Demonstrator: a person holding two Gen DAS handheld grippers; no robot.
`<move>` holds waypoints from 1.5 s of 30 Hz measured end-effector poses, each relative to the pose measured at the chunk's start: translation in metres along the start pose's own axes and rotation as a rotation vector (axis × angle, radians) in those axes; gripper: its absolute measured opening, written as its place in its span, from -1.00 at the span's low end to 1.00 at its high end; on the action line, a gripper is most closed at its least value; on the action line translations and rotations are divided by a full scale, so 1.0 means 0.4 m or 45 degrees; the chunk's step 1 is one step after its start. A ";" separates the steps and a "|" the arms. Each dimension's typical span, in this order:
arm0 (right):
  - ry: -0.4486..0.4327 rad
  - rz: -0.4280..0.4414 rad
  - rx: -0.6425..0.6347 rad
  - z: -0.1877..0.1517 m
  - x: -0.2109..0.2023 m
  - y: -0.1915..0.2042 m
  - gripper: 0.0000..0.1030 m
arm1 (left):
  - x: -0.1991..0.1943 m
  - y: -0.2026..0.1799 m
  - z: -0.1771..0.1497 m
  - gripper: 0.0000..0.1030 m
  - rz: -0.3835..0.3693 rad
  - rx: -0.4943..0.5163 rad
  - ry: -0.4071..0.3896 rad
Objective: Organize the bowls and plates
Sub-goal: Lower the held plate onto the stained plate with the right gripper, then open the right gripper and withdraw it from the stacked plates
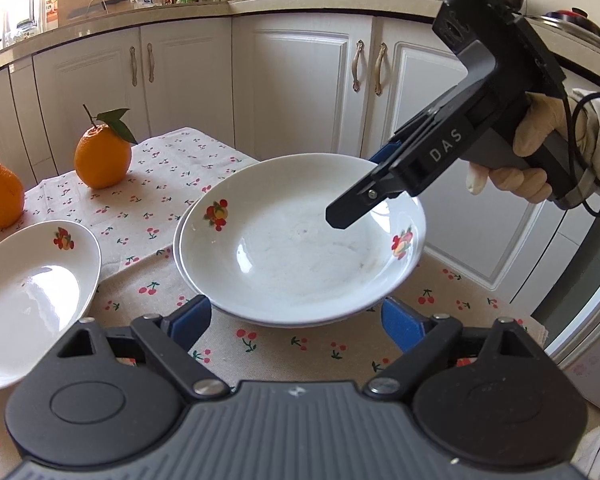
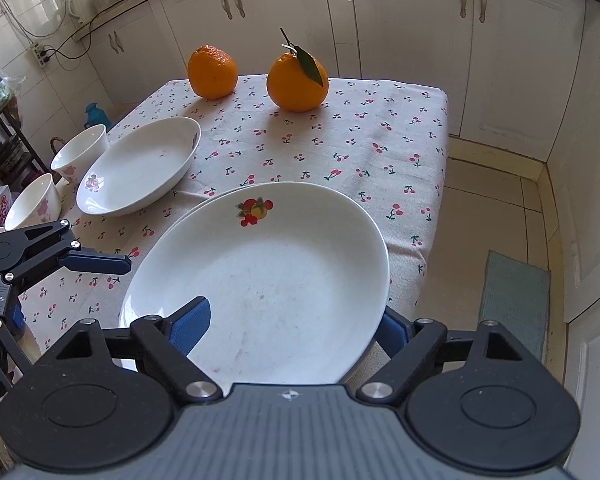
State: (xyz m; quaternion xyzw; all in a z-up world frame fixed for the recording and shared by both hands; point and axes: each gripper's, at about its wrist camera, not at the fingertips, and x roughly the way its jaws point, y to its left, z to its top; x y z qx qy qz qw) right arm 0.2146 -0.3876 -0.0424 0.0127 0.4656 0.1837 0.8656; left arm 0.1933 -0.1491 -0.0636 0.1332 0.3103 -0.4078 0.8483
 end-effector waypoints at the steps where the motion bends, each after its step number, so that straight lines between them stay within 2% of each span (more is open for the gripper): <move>1: 0.002 -0.011 0.001 -0.002 -0.001 0.002 0.76 | -0.006 -0.001 0.000 0.79 0.005 0.000 -0.008; 6: 0.038 -0.091 -0.002 -0.024 -0.004 0.014 0.79 | -0.044 -0.003 -0.008 0.80 0.034 -0.003 -0.053; 8: 0.027 -0.082 -0.003 -0.034 -0.014 0.024 0.84 | -0.060 -0.003 -0.014 0.81 0.045 -0.012 -0.066; 14: -0.094 -0.104 -0.020 -0.056 -0.069 0.090 1.00 | -0.107 0.004 -0.045 0.87 0.146 -0.047 -0.102; 17: -0.138 -0.099 -0.041 -0.070 -0.082 0.136 1.00 | -0.128 0.022 -0.064 0.91 0.243 -0.094 -0.106; 19: -0.148 -0.090 -0.079 -0.076 -0.083 0.172 1.00 | -0.138 0.037 -0.075 0.97 0.356 -0.145 -0.097; 23: -0.157 -0.062 -0.170 -0.070 -0.074 0.233 1.00 | -0.139 0.088 -0.096 0.97 0.565 -0.275 -0.035; 27: -0.150 -0.044 -0.231 -0.050 -0.055 0.270 1.00 | -0.117 0.139 -0.115 0.97 0.698 -0.360 0.012; 35: -0.118 -0.011 -0.304 0.002 -0.011 0.294 1.00 | -0.047 0.197 -0.141 0.98 0.695 -0.456 0.096; 38: -0.103 0.004 -0.329 0.027 0.008 0.290 1.00 | -0.041 0.217 -0.142 0.99 0.671 -0.512 0.078; 45: -0.074 0.045 -0.412 0.100 0.059 0.293 1.00 | -0.015 0.244 -0.127 1.00 0.699 -0.530 0.048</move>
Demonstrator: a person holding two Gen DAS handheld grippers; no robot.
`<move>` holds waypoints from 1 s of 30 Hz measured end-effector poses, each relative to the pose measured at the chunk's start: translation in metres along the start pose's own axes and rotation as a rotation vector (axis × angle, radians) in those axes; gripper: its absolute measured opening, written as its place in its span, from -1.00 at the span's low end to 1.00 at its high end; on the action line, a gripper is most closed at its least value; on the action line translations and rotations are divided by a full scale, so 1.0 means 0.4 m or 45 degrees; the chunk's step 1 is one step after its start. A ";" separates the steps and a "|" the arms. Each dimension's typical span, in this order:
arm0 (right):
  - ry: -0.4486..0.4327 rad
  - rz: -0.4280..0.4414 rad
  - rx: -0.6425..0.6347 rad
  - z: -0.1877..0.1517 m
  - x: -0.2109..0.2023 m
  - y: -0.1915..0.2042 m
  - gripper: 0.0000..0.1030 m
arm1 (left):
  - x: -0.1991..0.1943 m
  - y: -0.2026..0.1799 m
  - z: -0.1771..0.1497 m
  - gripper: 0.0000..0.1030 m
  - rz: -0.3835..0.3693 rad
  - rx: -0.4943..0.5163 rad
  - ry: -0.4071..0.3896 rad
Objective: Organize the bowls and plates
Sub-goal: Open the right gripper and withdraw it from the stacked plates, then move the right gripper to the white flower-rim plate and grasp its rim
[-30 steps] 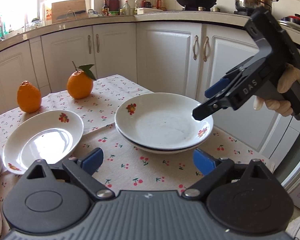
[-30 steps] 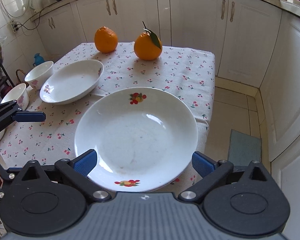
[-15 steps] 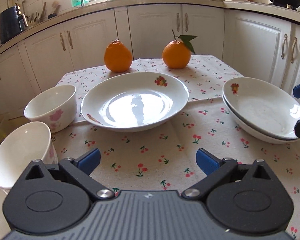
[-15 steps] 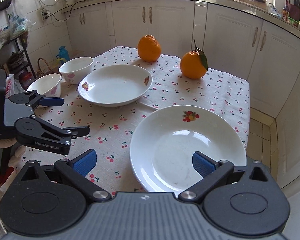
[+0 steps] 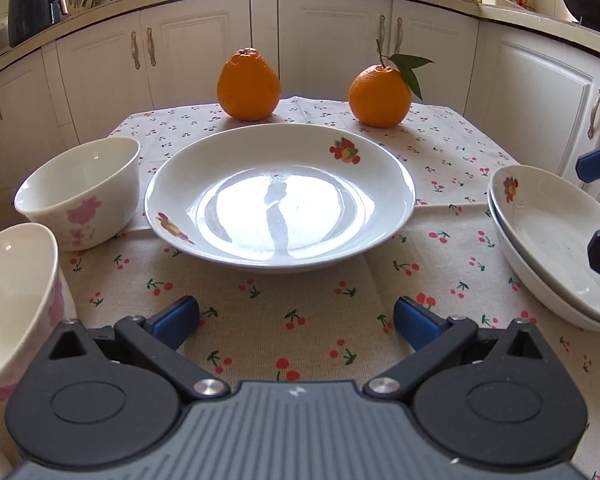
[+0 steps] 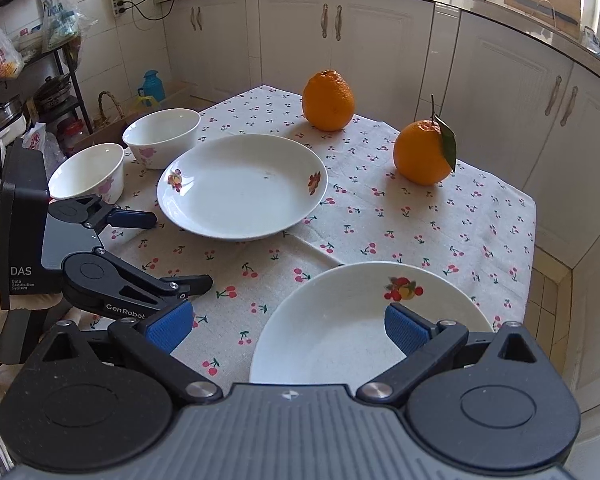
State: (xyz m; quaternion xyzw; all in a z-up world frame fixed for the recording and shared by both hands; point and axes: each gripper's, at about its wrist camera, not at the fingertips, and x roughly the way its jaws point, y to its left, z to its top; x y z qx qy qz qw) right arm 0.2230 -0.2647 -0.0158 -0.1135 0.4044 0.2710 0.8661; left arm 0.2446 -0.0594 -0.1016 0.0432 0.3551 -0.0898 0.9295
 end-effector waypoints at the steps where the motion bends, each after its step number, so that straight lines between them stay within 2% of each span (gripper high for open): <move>1: 0.004 0.006 -0.015 0.011 0.009 -0.002 1.00 | 0.004 0.002 0.002 1.00 0.000 -0.001 -0.005; 9: 0.048 0.053 -0.151 0.106 0.100 -0.013 1.00 | 0.016 0.005 0.010 1.00 0.033 -0.030 -0.017; 16: 0.071 0.158 -0.259 0.187 0.182 -0.030 1.00 | 0.017 0.007 0.017 0.98 0.032 -0.031 -0.012; 20: 0.079 0.216 -0.254 0.233 0.229 -0.054 1.00 | 0.011 0.013 0.020 0.91 0.031 -0.038 -0.026; 24: 0.079 0.277 -0.263 0.275 0.271 -0.071 1.00 | 0.008 0.015 0.022 0.68 0.023 -0.030 -0.034; 30: 0.094 0.358 -0.296 0.330 0.342 -0.078 0.98 | 0.007 0.015 0.024 0.58 0.032 -0.025 -0.046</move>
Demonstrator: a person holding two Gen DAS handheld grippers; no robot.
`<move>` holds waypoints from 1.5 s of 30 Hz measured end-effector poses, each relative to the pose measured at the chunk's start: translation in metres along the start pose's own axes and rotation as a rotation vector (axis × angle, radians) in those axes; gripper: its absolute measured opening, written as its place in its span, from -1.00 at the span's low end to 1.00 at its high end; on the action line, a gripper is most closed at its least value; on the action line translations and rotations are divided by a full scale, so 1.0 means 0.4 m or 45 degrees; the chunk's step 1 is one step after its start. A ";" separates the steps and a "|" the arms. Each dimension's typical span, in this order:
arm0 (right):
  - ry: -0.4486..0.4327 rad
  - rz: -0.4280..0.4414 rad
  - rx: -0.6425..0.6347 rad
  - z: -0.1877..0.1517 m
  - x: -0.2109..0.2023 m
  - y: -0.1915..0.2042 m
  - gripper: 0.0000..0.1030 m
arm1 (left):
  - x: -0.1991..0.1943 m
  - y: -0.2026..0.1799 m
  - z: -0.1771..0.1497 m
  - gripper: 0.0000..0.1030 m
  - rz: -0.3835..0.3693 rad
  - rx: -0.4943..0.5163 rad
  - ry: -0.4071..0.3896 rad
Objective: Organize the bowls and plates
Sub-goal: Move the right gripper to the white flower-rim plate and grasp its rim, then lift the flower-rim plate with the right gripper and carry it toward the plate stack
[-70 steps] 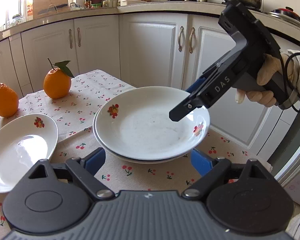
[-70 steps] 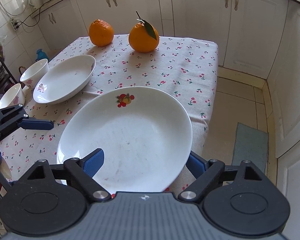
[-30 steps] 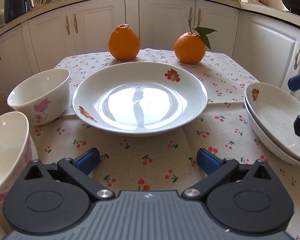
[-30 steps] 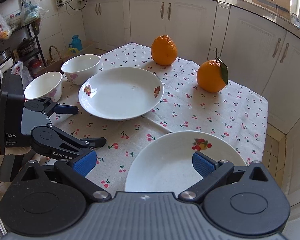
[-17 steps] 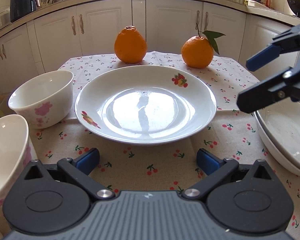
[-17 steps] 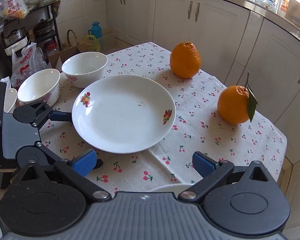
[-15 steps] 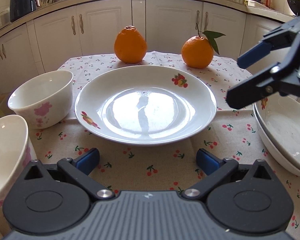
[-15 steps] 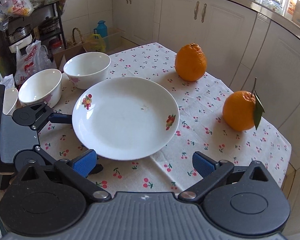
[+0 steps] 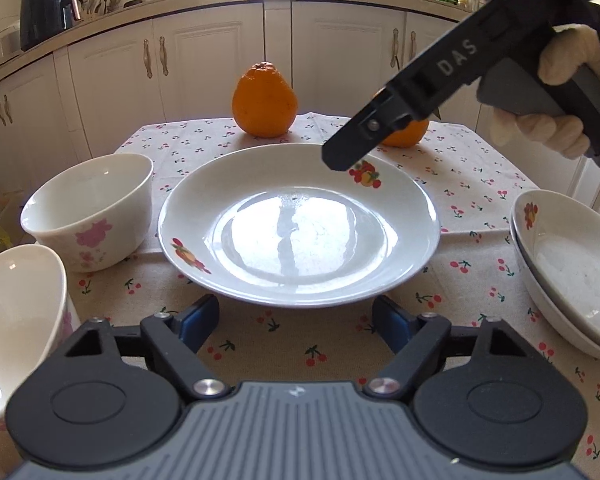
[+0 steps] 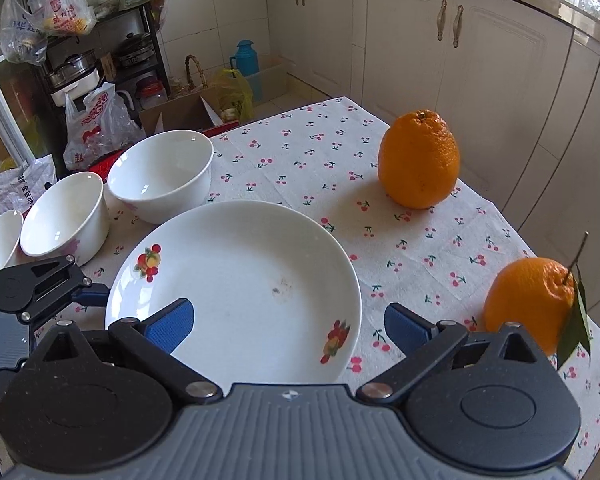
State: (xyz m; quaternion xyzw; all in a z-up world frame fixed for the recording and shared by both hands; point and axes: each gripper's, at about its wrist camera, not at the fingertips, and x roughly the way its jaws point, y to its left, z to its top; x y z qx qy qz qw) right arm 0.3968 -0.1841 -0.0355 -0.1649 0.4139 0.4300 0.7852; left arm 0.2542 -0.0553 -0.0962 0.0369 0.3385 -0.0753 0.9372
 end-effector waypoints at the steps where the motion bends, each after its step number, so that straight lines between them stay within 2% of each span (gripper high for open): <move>1: 0.004 0.007 -0.007 0.007 0.010 -0.005 0.94 | 0.000 0.000 0.001 0.57 -0.001 -0.003 0.000; 7: 0.053 0.057 -0.011 0.041 0.081 -0.049 0.68 | 0.003 0.008 0.007 0.57 -0.017 -0.019 0.004; 17: 0.075 0.229 0.059 0.056 0.147 -0.110 0.26 | 0.010 0.010 0.009 0.57 -0.033 -0.018 0.010; 29: 0.080 0.296 0.095 0.049 0.145 -0.117 0.25 | 0.014 0.010 0.010 0.57 -0.030 0.015 0.020; 45: 0.067 0.279 0.120 0.018 0.067 -0.079 0.26 | -0.040 0.006 0.009 0.57 -0.052 0.153 0.022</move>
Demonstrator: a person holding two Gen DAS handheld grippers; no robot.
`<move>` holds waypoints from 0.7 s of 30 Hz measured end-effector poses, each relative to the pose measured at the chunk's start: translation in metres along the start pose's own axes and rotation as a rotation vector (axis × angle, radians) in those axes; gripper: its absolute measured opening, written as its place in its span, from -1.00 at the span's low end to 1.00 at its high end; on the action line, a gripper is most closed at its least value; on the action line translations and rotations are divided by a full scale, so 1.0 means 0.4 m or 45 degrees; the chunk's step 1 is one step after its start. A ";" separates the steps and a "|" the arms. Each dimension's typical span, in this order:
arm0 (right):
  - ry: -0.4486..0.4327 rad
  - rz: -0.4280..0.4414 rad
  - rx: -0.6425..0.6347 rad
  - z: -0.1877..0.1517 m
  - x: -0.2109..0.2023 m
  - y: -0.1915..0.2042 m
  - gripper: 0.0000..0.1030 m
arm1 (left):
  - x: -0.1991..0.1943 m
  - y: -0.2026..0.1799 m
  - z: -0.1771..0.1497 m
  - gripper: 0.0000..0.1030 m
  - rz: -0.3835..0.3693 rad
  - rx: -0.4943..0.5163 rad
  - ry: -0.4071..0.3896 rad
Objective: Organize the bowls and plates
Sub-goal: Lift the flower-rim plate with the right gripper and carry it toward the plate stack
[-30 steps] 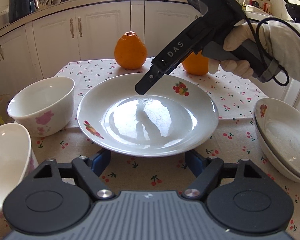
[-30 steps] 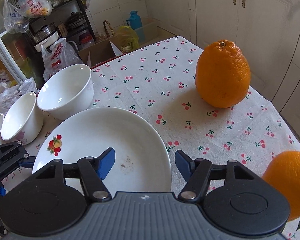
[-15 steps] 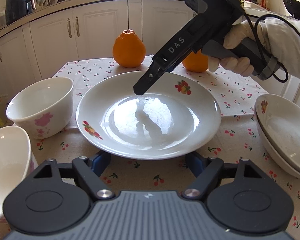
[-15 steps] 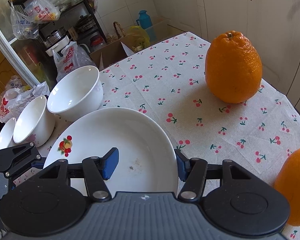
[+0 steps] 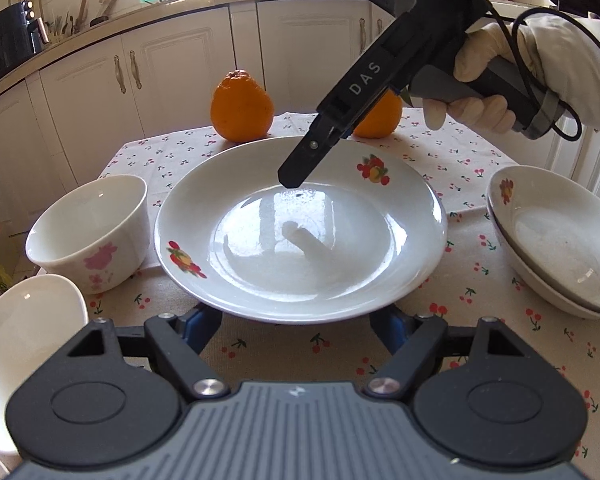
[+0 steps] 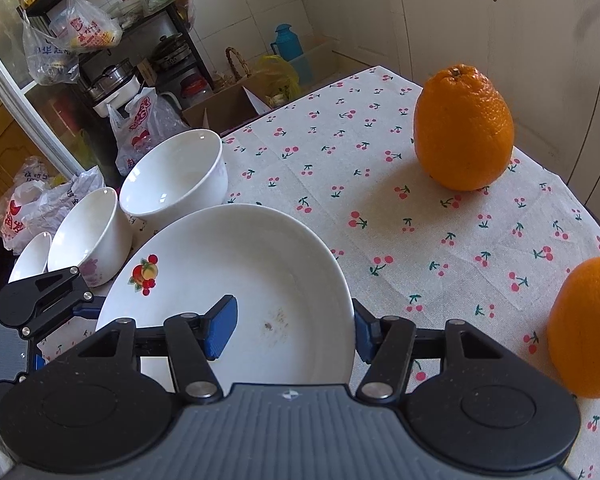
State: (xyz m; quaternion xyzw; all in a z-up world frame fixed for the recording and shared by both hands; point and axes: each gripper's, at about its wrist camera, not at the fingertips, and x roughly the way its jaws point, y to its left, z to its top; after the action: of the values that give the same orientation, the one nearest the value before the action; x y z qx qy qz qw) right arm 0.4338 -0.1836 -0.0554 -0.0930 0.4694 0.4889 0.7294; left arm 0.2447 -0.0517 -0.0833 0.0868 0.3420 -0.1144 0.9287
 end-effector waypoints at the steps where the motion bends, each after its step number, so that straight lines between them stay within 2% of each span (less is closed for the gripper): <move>1: -0.004 -0.002 0.003 -0.004 -0.007 0.005 0.27 | -0.007 -0.002 0.001 0.57 -0.002 0.007 -0.003; 21: -0.113 -0.080 0.063 -0.131 -0.172 0.131 0.33 | -0.135 -0.063 -0.003 0.57 -0.122 0.111 -0.019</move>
State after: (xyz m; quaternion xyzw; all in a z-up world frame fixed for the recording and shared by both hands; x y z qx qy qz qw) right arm 0.3550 -0.2315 -0.0136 -0.0678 0.4454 0.4575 0.7666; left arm 0.1973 -0.0672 -0.0508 0.1098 0.3334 -0.1741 0.9201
